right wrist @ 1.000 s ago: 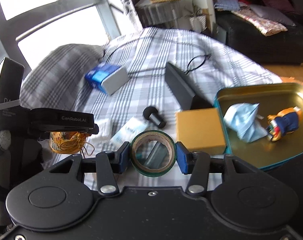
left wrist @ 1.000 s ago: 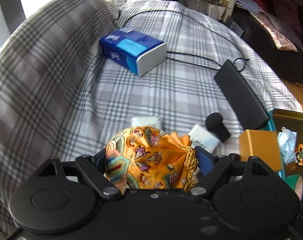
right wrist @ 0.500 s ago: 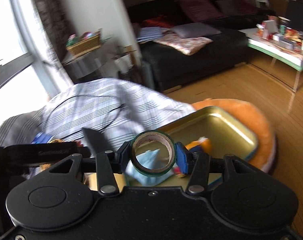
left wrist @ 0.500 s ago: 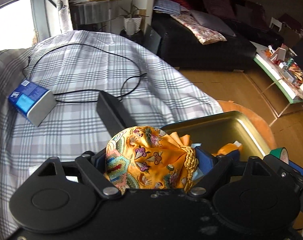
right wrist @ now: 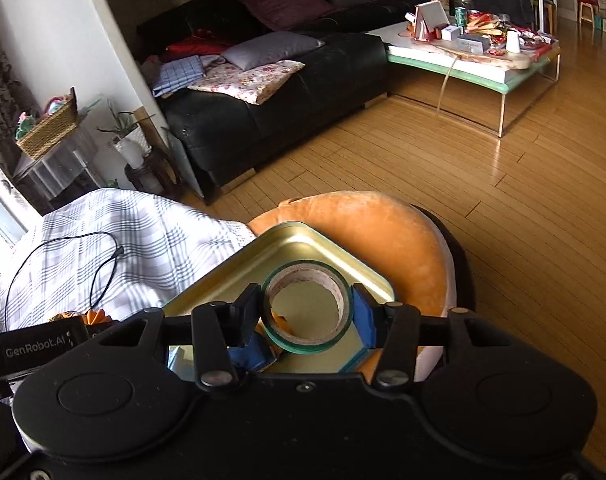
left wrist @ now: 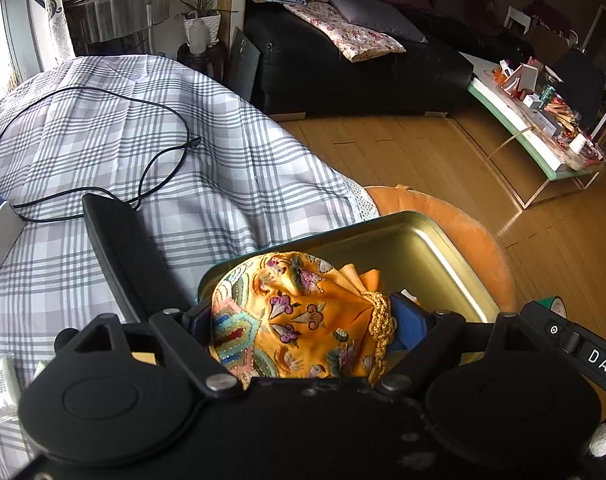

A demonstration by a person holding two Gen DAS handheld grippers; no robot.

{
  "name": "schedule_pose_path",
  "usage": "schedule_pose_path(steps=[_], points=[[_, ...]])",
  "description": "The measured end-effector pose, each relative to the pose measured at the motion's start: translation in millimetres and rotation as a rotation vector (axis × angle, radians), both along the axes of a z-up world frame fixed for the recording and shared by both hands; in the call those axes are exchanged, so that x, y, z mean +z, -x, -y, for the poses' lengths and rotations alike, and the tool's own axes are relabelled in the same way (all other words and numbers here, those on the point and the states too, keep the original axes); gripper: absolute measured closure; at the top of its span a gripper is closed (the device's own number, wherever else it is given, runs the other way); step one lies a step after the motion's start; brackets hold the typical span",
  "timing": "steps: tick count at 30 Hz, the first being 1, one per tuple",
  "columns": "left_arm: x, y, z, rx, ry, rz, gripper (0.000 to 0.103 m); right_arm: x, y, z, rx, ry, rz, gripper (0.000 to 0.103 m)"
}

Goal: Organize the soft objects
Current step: 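Lower the pouch into the tin tray with the left gripper while the right gripper drops the green tape there, then move the left gripper to the white tape roll while the right gripper approaches the egg sponge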

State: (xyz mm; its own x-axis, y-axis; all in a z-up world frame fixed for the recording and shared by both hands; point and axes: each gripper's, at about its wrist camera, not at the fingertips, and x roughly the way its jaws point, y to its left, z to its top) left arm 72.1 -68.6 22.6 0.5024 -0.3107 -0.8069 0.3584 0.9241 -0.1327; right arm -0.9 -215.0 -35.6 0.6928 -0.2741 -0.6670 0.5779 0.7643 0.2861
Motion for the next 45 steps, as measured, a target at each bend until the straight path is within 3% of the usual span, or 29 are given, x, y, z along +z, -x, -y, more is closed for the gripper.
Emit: schedule_pose_path(steps=[16,33,45], points=[[-17,-25,15,-0.007,-0.014,-0.014,0.011,-12,-14,16,0.014,-0.059,-0.025,0.054],[-23,-4,-17,0.038,-0.047,-0.039,0.01,-11,-18,3,0.046,-0.047,-0.057,0.053],[-17,38,-57,0.076,-0.069,-0.032,0.009,8,-5,-26,0.1,0.008,-0.032,0.053]])
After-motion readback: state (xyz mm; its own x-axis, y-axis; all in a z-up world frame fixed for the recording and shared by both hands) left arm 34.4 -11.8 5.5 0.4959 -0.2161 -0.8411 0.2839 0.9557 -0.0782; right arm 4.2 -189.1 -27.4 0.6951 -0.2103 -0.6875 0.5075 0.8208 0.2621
